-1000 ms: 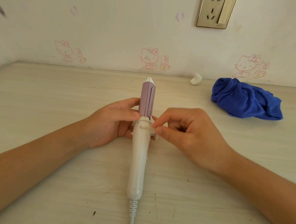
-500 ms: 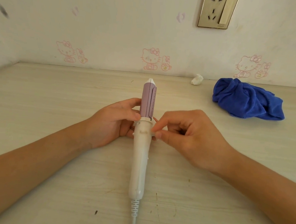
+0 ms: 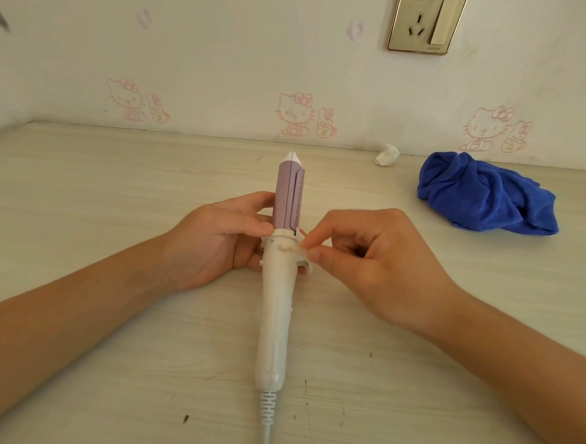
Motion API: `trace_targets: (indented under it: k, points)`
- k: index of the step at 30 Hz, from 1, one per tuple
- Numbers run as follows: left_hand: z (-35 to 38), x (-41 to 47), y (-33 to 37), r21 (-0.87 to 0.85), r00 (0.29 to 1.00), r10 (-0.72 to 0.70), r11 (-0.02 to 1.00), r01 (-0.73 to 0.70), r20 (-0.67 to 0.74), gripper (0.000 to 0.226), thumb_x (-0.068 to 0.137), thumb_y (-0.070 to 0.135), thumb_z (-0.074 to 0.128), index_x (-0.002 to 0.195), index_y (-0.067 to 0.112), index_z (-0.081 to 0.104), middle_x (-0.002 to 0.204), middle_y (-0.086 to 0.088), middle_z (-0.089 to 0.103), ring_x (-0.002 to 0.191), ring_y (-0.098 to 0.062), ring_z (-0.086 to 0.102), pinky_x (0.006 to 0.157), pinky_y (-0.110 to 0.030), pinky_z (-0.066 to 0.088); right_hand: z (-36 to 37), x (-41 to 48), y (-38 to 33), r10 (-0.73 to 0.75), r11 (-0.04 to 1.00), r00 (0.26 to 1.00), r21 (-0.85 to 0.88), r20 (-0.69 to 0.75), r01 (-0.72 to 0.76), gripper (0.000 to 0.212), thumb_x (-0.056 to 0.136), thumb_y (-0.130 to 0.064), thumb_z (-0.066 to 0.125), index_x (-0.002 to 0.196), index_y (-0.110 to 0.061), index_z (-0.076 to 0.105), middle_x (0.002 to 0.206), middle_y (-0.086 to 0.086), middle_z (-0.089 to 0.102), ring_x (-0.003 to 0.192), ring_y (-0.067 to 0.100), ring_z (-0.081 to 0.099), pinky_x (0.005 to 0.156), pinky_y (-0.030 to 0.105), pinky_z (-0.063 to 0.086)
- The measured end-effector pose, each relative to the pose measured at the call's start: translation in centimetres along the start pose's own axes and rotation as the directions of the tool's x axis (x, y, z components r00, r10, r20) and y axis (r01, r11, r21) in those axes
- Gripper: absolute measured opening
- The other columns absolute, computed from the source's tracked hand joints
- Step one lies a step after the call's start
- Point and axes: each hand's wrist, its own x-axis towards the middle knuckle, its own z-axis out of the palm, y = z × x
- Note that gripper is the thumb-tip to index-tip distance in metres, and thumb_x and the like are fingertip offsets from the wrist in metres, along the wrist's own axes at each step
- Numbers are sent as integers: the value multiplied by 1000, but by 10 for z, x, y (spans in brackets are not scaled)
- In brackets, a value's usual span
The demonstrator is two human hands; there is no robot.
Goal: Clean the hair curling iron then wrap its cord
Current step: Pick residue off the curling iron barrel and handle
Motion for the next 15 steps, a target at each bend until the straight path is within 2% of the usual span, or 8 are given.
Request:
trace_targets:
  k: [2, 5, 9, 12, 15]
  points:
    - [0, 0, 0, -5, 1000, -11, 1000, 11, -1, 57, 87, 2, 49, 143, -4, 46, 101, -21, 71, 84, -37, 73, 68, -33, 59, -1, 0, -1, 10, 1000, 1000, -14, 1, -10, 11, 92, -4, 73, 85, -12, 77, 46, -11, 36, 44, 8, 31, 51, 14, 31]
    - [-2, 1, 0, 9, 1000, -14, 1000, 14, -13, 57, 87, 3, 48, 144, -3, 46, 100, -17, 71, 81, -28, 67, 68, -32, 58, 2, -3, -3, -18, 1000, 999, -7, 51, 18, 10, 91, -5, 73, 85, -12, 78, 47, -9, 38, 45, 9, 33, 51, 15, 33]
    - [-3, 2, 1, -14, 999, -23, 1000, 23, 22, 56, 91, 3, 47, 147, -2, 45, 110, -20, 70, 94, -35, 72, 75, -35, 60, 0, 1, 1, 23, 1000, 999, -14, -27, -24, 10, 92, -4, 72, 85, -10, 77, 45, -12, 35, 44, 8, 31, 52, 12, 30]
    - [-3, 2, 0, 3, 999, -27, 1000, 27, 20, 55, 91, 4, 47, 146, 0, 47, 111, -17, 70, 91, -29, 68, 78, -35, 60, 0, 0, -1, 1, 1000, 1000, -9, 14, -1, 9, 92, -5, 73, 85, -11, 77, 46, -12, 36, 44, 8, 32, 53, 11, 31]
    - [-4, 2, 1, 5, 998, -33, 999, 33, 45, 55, 92, 4, 46, 147, -1, 45, 114, -20, 66, 95, -34, 72, 80, -37, 61, -1, 1, 0, 20, 1000, 999, -23, -35, -21, 10, 91, -5, 73, 84, -11, 77, 45, -12, 34, 44, 8, 31, 52, 11, 29]
